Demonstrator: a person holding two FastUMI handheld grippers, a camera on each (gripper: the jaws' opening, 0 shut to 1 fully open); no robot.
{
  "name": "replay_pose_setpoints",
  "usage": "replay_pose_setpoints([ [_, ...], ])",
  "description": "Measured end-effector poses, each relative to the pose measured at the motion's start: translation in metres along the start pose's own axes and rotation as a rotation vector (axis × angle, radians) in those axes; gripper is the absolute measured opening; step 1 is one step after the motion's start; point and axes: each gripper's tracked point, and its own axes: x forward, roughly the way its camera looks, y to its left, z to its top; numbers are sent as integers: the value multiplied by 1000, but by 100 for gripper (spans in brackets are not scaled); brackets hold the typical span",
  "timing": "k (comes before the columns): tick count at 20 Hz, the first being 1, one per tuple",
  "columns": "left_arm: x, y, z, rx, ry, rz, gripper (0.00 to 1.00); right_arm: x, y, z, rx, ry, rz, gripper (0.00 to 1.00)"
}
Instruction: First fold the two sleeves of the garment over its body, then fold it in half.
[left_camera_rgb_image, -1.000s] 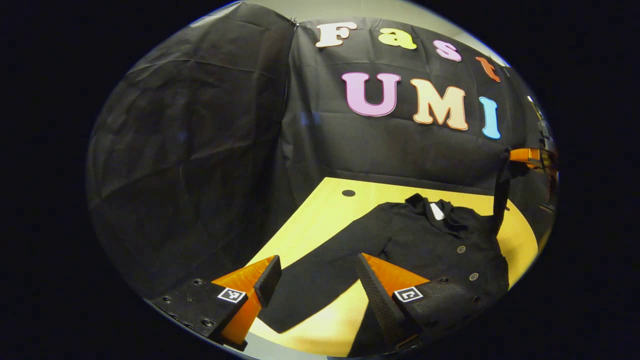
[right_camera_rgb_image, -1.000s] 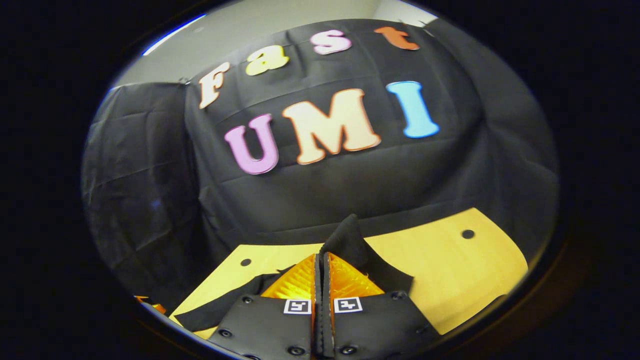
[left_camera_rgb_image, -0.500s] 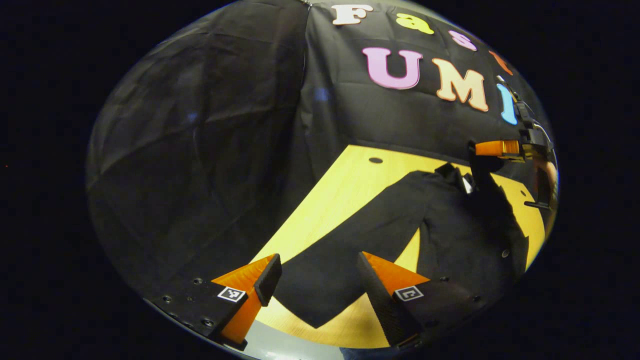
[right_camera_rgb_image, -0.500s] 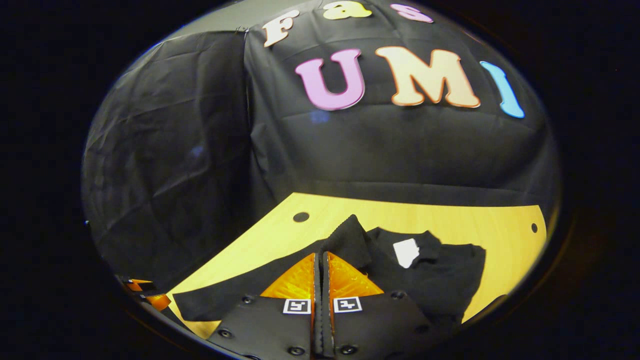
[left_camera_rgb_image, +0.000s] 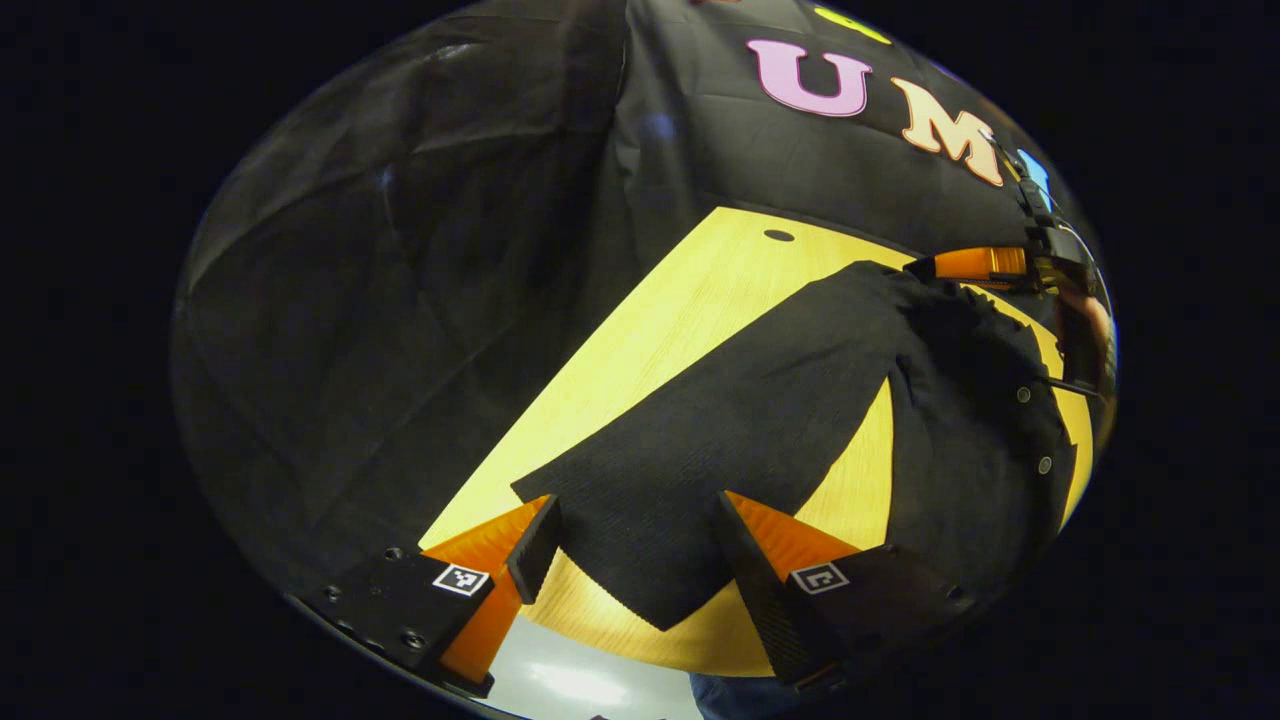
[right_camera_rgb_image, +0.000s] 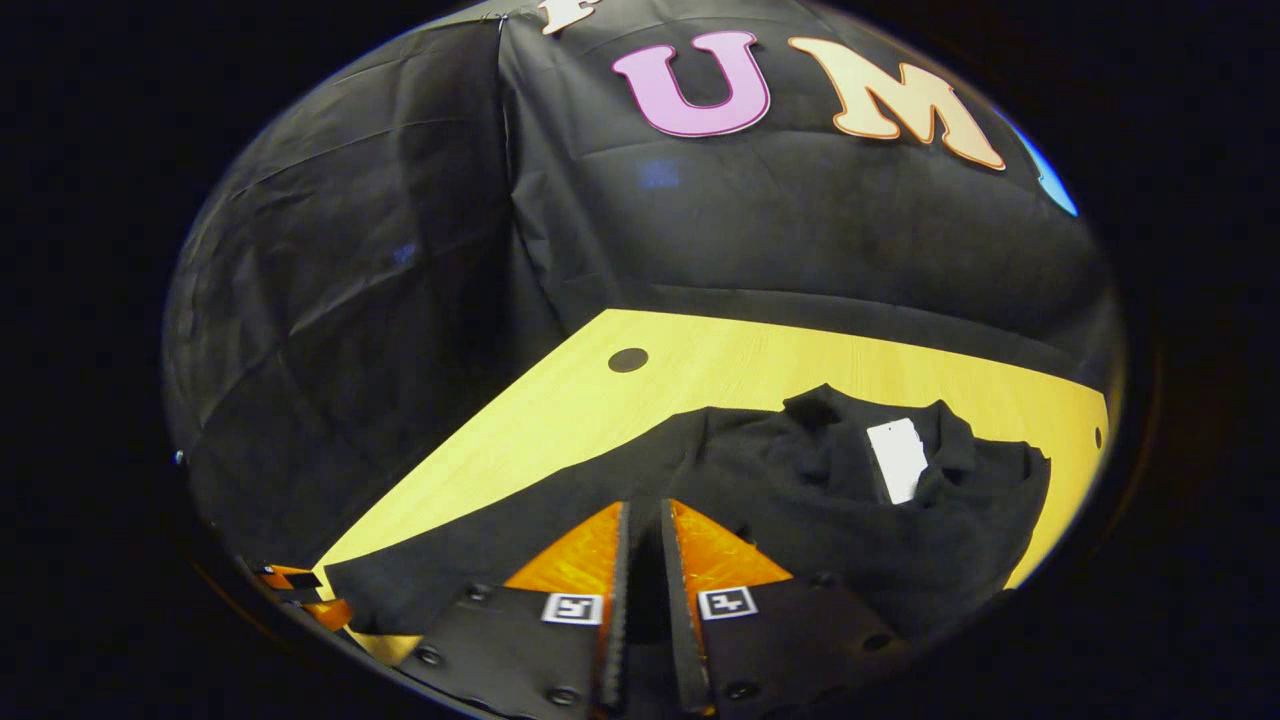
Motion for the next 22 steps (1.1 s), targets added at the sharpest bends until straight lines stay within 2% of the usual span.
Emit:
replay_pose_setpoints([
  [4, 7, 2, -7, 48, 29, 23, 92, -7, -2, 11, -38, -67, -35, 100],
  [7, 11, 1, -18, 91, 69, 37, 90, -15, -3, 17, -25, -92, -39, 98],
  [11, 10, -6, -16, 207, 43, 36, 90, -36, -13, 23, 32, -119, -37, 98],
  [12, 10, -9, -16, 235, 33, 26, 86, -45, -15, 26, 55, -131, -35, 98],
  [13, 12, -16, -14, 256, 18, 11, 75, -56, -19, 28, 76, -146, -40, 95],
  [15, 11, -17, -17, 284, 1, 16, 52, -78, -26, 34, 106, -178, -43, 98],
  [16, 11, -16, -19, 288, 1, 19, 49, -91, -30, 38, 118, -198, -45, 98],
  [18, 12, -17, -18, 279, -5, 14, 47, -119, -43, 43, 123, -237, -69, 98],
  [19, 12, -18, -17, 273, -12, 12, 47, -131, -50, 44, 118, -252, -86, 94],
  [20, 12, -15, -17, 269, -19, 21, 47, -143, -59, 45, 108, -264, -108, 98],
  [21, 12, -14, -16, 269, -26, 26, 48, -154, -68, 42, 100, -272, -133, 98],
  [22, 12, -14, -17, 265, -33, 25, 54, -164, -75, 41, 96, -280, -155, 98],
])
